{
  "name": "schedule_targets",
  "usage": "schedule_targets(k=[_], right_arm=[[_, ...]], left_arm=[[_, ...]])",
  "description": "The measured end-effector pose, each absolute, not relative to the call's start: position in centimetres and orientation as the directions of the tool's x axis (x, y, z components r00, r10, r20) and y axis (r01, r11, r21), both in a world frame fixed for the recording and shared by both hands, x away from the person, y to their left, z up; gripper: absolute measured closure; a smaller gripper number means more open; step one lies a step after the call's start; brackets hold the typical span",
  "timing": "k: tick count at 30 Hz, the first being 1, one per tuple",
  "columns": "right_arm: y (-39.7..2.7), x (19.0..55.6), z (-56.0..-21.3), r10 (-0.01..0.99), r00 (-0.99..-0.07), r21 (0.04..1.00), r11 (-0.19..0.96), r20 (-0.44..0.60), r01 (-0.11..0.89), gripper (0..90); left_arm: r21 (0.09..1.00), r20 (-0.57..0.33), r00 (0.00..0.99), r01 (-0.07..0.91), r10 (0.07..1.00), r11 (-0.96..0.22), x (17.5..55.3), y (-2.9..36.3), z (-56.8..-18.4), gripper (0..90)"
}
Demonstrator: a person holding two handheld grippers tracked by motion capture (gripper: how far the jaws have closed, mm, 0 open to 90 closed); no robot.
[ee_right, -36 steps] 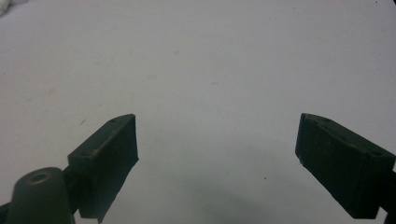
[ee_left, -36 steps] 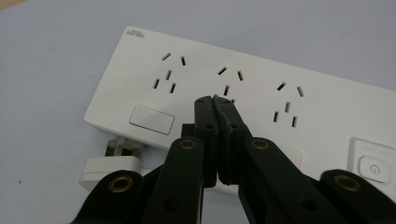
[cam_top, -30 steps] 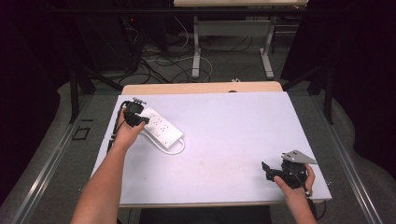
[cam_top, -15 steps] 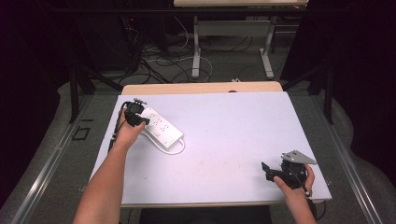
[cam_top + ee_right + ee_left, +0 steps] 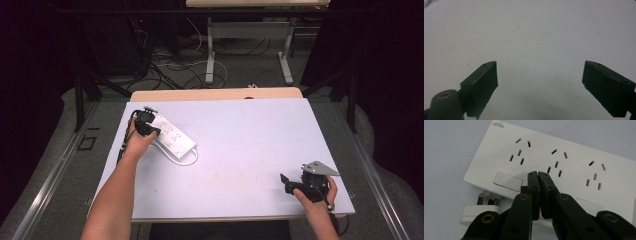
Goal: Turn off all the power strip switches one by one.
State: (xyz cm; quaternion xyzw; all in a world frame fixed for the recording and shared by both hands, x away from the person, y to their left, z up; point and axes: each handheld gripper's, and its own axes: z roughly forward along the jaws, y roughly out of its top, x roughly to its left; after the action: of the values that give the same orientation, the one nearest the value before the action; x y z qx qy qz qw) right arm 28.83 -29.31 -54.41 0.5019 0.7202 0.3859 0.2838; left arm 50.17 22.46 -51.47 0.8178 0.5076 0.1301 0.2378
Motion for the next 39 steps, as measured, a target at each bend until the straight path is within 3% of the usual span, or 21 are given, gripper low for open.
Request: schedule_targets(k=[33, 39], right_arm=[[-29.39, 28.86, -54.35, 0.939, -0.343, 0.841, 0.204, -0.023, 0.501, 12.3], [-29.4, 28.88, -54.36, 0.939, -0.343, 0.841, 0.204, -0.023, 0.501, 12.3]], left_arm=[[0.53, -0.012, 0.466, 0.753, 0.885, -0.39, 50.02, 22.59, -51.81, 90.0], [0.556, -0.051, 0.443, 0.757, 0.895, -0.343, 49.79, 22.92, -52.07, 90.0]])
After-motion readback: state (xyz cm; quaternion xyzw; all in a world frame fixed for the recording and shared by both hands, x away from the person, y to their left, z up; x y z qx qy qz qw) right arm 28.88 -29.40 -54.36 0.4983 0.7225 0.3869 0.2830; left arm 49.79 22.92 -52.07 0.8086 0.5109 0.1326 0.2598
